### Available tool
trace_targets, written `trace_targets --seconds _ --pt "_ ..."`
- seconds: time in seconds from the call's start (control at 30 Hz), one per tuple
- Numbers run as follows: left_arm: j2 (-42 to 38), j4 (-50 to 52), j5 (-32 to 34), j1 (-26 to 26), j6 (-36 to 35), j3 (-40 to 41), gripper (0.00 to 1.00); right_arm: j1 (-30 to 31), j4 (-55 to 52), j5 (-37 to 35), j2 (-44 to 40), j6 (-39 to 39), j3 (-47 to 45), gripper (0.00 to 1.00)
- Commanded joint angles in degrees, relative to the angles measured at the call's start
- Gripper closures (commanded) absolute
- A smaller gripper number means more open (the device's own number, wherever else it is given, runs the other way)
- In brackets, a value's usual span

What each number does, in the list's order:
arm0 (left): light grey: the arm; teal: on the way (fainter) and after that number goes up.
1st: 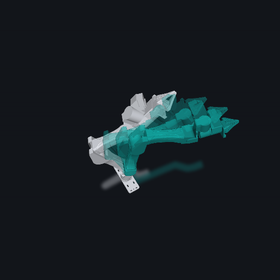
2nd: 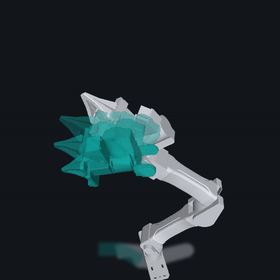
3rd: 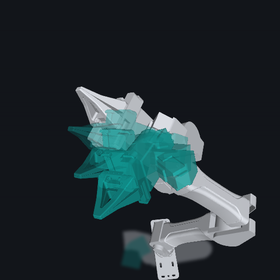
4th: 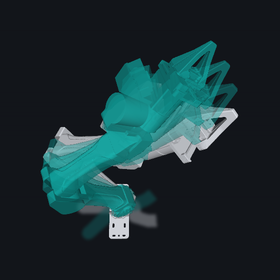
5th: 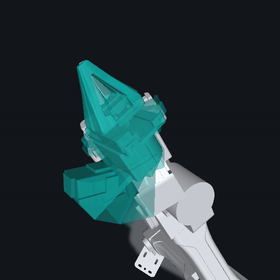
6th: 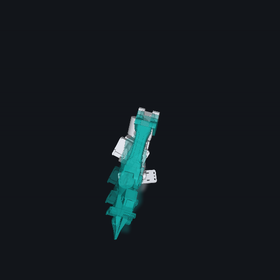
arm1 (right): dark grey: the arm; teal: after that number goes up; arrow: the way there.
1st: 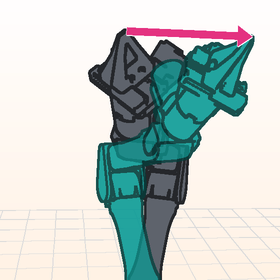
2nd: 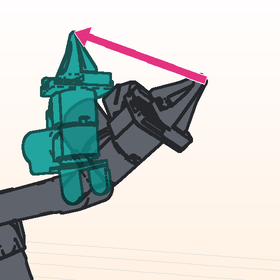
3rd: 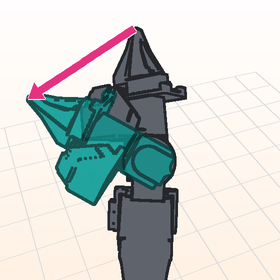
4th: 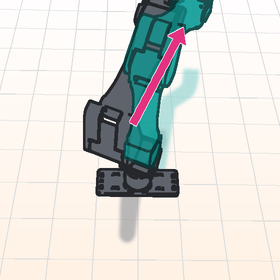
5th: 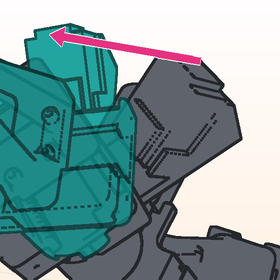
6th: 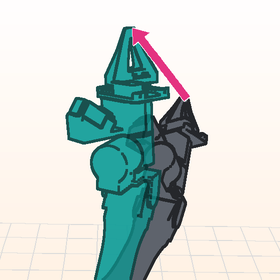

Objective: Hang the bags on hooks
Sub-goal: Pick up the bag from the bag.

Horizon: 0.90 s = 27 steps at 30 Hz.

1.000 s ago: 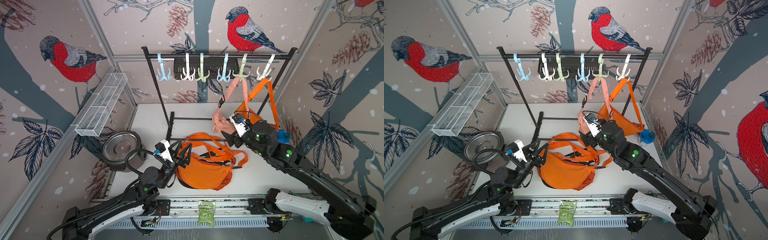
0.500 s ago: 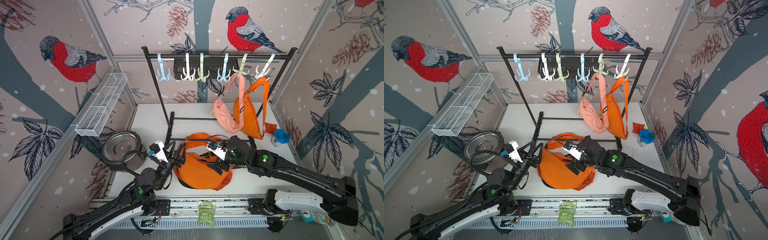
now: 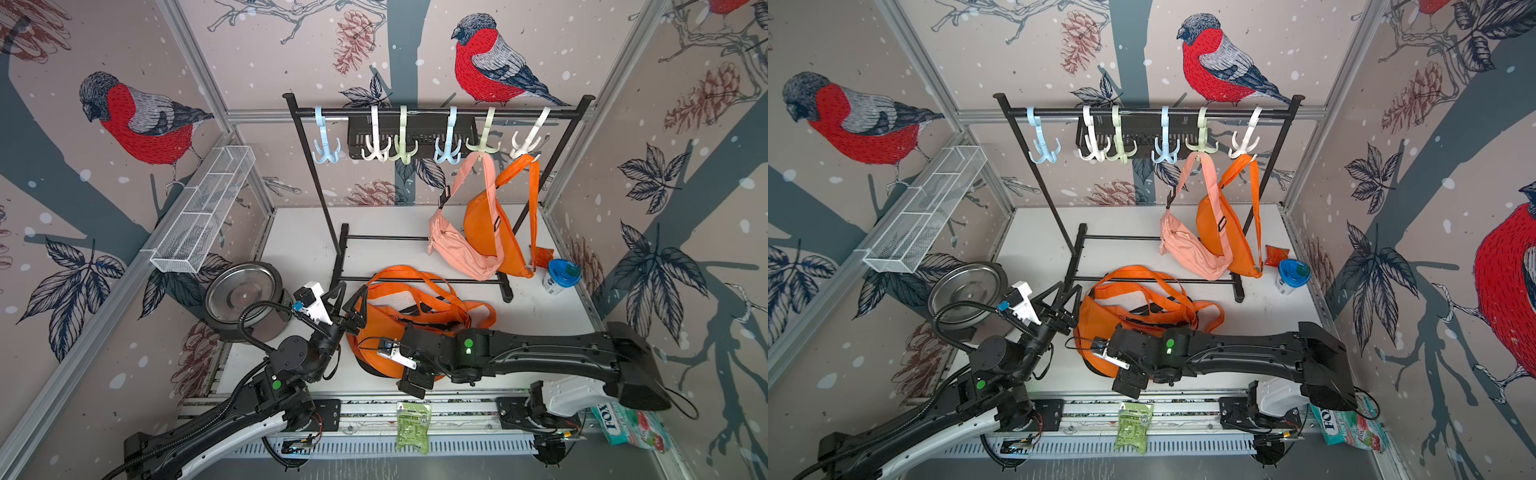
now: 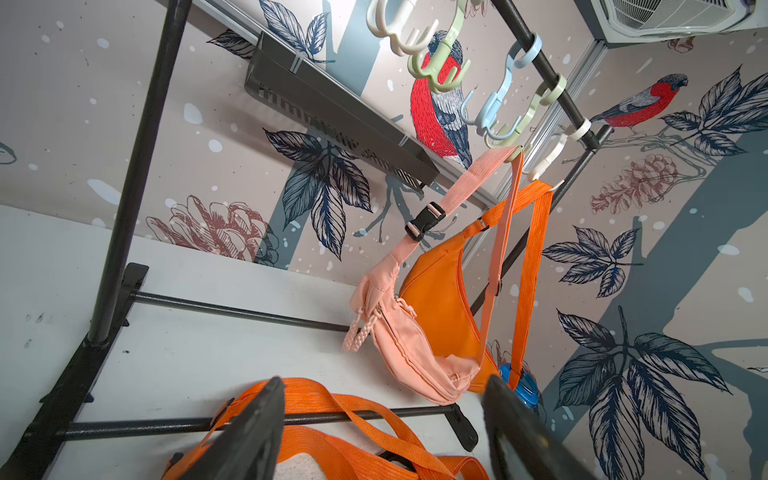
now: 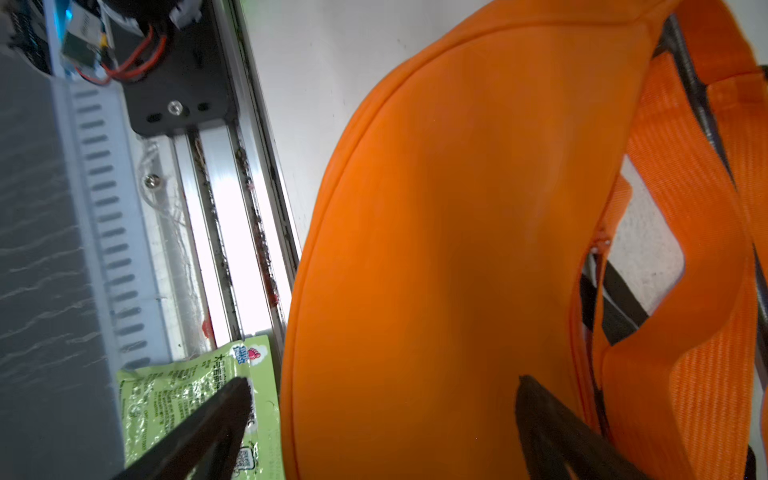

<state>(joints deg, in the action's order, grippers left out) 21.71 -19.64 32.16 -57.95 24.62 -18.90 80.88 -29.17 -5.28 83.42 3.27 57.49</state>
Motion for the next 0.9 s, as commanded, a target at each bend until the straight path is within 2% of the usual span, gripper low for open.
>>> trace_targets --seconds 0.0,0.13,0.23,0.37,0.43,0.57,0.67,0.77,0.87 --pt "-0.3 0.7 0.9 0.0 0.7 -0.6 0.26 1.3 -2.8 -6.5 3.6 2.4 1.1 0.04" --pt "-1.0 0.7 0.8 0.0 0.8 -0.7 0.26 2.3 -3.0 -9.3 6.4 2.9 2.4 0.16" --pt "-1.5 0.8 0.7 0.0 0.6 -1.0 0.26 2.7 -2.4 -10.2 6.0 3.0 3.0 0.39" --pt "-1.9 1.3 0.4 0.0 0.2 -1.6 0.26 2.8 -0.5 -9.1 2.4 2.6 2.3 0.56" --pt "-2.0 1.5 0.1 0.0 0.0 -2.0 0.26 2.8 0.3 -8.9 0.4 2.3 1.8 0.6" --pt "-2.0 1.3 -1.6 0.0 -0.1 -2.9 0.26 2.5 3.4 -10.2 -4.3 2.1 0.2 0.8" --pt "-1.3 1.6 -3.3 0.0 0.3 -4.0 0.26 1.8 6.2 -16.2 -8.3 3.3 -1.4 0.89" --pt "0.1 1.9 -5.8 0.0 1.6 -5.6 0.25 -0.2 9.6 -23.9 -12.7 4.7 -2.9 0.91" --pt "3.5 0.3 -9.8 0.0 1.9 -7.1 0.23 -2.8 14.4 -26.1 -16.8 4.4 -4.2 0.91"
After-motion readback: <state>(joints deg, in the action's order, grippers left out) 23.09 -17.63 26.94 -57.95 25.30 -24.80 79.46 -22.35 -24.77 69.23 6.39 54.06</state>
